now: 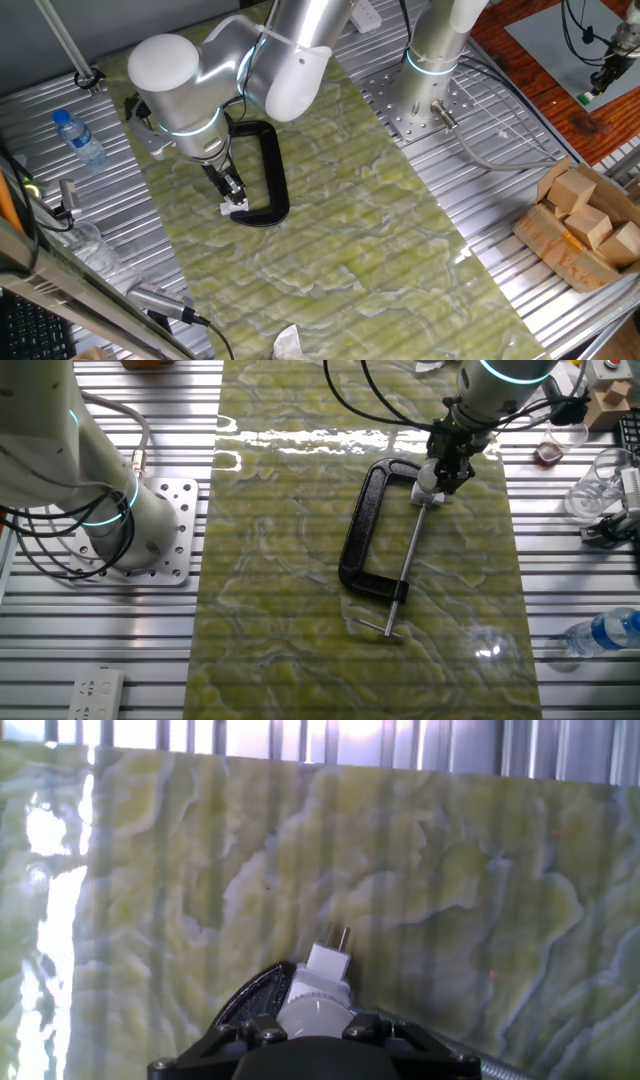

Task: Take out the light bulb by rotating it

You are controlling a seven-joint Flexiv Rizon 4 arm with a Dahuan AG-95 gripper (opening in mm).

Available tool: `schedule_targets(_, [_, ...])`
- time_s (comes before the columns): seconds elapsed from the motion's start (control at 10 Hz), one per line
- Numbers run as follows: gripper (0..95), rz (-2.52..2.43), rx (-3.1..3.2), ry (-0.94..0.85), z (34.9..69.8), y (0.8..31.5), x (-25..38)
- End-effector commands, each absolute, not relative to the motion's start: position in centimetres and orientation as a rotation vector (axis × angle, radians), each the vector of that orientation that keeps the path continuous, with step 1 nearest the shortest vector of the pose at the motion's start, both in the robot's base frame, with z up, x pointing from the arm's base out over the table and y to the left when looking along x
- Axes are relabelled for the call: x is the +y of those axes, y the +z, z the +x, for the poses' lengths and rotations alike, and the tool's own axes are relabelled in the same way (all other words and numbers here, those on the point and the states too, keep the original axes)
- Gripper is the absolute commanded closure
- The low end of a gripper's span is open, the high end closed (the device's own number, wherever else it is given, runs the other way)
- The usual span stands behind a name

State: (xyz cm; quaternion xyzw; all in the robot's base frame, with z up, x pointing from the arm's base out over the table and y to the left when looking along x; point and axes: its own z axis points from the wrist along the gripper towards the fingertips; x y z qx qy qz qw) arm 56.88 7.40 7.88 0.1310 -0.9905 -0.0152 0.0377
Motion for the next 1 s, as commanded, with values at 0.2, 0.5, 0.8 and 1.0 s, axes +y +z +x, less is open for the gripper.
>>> schedule_targets(0.2, [95.0,0.761,-2.971,-0.049,56.9,7.77,7.41])
schedule_targets(0.5, [95.0,0.959,-2.914,-0.049,56.9,7.77,7.41])
schedule_targets(0.8, [95.0,1.031,-2.887,-0.045,56.9,7.79,7.41])
schedule_targets(1.0, [95.0,1.044,-2.88,-0.043,56.91,7.82,7.42])
